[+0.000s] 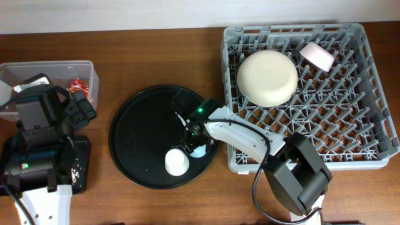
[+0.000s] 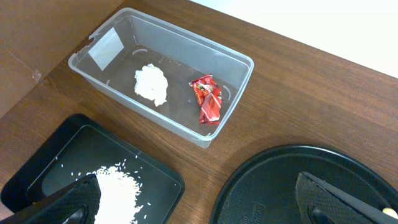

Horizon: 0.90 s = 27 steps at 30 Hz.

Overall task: Sort waste into correct bins and load items into the dishwasher rack
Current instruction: 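Reach right gripper to the light-blue cup and grasp it, then carry the light-blue cup right and set it in the rack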

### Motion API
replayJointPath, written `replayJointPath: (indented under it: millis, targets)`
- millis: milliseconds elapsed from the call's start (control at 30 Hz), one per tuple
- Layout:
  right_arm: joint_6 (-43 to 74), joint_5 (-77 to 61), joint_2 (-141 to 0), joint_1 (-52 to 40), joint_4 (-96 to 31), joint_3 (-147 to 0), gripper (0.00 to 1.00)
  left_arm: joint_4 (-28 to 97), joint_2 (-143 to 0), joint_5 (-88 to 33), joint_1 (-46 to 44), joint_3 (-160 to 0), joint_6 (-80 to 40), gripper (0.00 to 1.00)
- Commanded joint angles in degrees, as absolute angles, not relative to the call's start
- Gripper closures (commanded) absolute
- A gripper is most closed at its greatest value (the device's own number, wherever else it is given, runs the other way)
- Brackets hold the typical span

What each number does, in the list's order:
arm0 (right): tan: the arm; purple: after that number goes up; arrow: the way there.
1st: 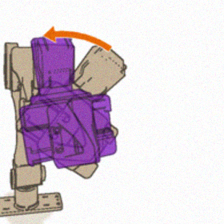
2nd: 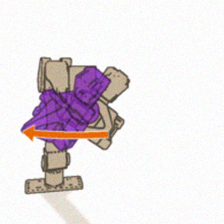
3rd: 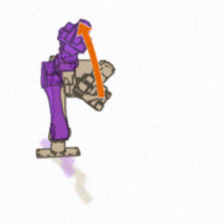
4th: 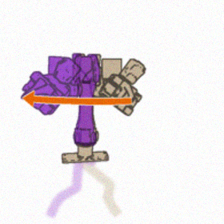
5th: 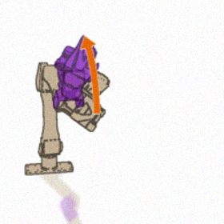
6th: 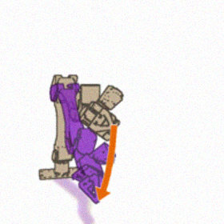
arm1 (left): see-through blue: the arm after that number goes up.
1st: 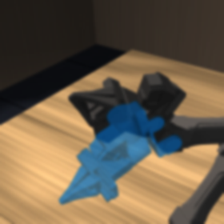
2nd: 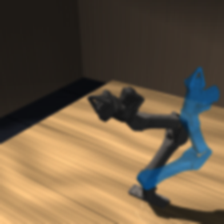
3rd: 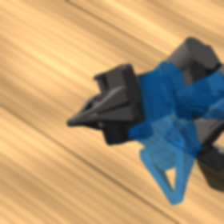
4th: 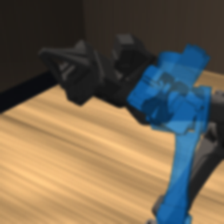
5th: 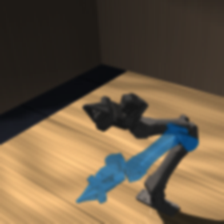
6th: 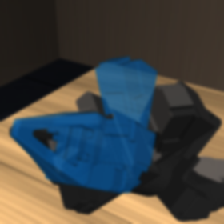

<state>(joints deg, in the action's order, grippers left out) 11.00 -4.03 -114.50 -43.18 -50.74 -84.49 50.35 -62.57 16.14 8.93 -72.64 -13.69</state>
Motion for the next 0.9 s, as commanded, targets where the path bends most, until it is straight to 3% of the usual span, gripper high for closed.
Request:
replayJointPath:
  millis: [0,300,533,867]
  targets:
    - [11.5,-4.3,-114.7,-43.5,-52.3,-85.7,0.34,50.3,-62.3,16.8,9.2,-72.8,-13.8,0.01]
    - [11.4,-4.2,-114.6,-43.5,-61.1,-96.3,0.38,50.3,-62.3,16.8,9.2,-72.8,-13.8,0.01]
    - [11.5,-3.2,-112.1,-43.0,-76.6,-114.0,0.42,50.3,-62.3,16.8,9.2,-72.8,-13.8,0.01]
    - [12.5,0.1,-106.2,-22.3,-88.1,-116.3,0.42,50.3,-62.3,16.8,9.2,-72.8,-13.8,0.01]
